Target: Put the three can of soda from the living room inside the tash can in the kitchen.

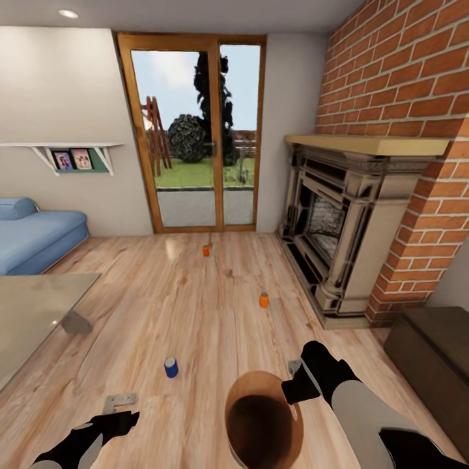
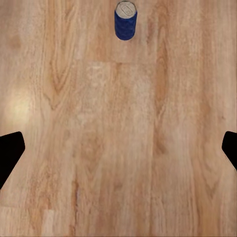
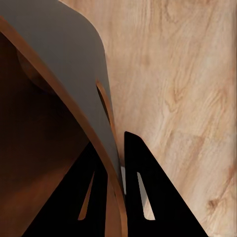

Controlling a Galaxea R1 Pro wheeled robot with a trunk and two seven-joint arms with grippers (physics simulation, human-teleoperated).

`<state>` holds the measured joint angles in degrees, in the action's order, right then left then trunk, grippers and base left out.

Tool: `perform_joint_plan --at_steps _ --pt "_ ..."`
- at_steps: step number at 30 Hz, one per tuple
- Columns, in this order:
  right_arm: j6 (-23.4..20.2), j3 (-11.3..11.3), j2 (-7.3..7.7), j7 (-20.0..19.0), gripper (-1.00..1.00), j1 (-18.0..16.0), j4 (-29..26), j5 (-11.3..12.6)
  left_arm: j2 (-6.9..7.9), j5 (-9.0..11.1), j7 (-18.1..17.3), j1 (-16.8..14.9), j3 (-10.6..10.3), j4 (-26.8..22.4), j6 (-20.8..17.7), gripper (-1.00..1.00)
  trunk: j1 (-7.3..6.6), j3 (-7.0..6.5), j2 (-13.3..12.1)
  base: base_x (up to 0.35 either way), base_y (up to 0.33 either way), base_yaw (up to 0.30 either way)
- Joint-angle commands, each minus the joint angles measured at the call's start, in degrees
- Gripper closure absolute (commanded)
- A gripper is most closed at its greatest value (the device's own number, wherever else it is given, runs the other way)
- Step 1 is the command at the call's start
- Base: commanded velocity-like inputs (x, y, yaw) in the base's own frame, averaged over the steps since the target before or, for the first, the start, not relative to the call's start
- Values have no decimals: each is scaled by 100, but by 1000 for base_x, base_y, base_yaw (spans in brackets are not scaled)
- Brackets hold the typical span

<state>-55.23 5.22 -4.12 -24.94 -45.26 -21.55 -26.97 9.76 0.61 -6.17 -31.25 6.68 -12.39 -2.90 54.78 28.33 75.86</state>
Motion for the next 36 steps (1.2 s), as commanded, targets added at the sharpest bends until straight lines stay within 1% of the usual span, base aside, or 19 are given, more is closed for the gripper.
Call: perform_joint_plan --at_steps 1,17,27,36 --pt "-32 23 -1 -29 100 -1 1 165 0 0 0 1 0 0 0 -100 0 0 0 324 59 0" --pt "-32 23 -18 -29 100 -1 4 174 0 0 -7 3 9 -17 -1 -100 0 0 0 313 139 0" --pt "-27 23 -41 -29 100 -1 2 166 0 1 -7 3 1 -24 24 -100 0 0 0 323 11 0" --pt "-25 23 -45 -29 100 -1 1 165 0 1 -7 5 5 -26 42 -100 0 0 0 324 -62 0"
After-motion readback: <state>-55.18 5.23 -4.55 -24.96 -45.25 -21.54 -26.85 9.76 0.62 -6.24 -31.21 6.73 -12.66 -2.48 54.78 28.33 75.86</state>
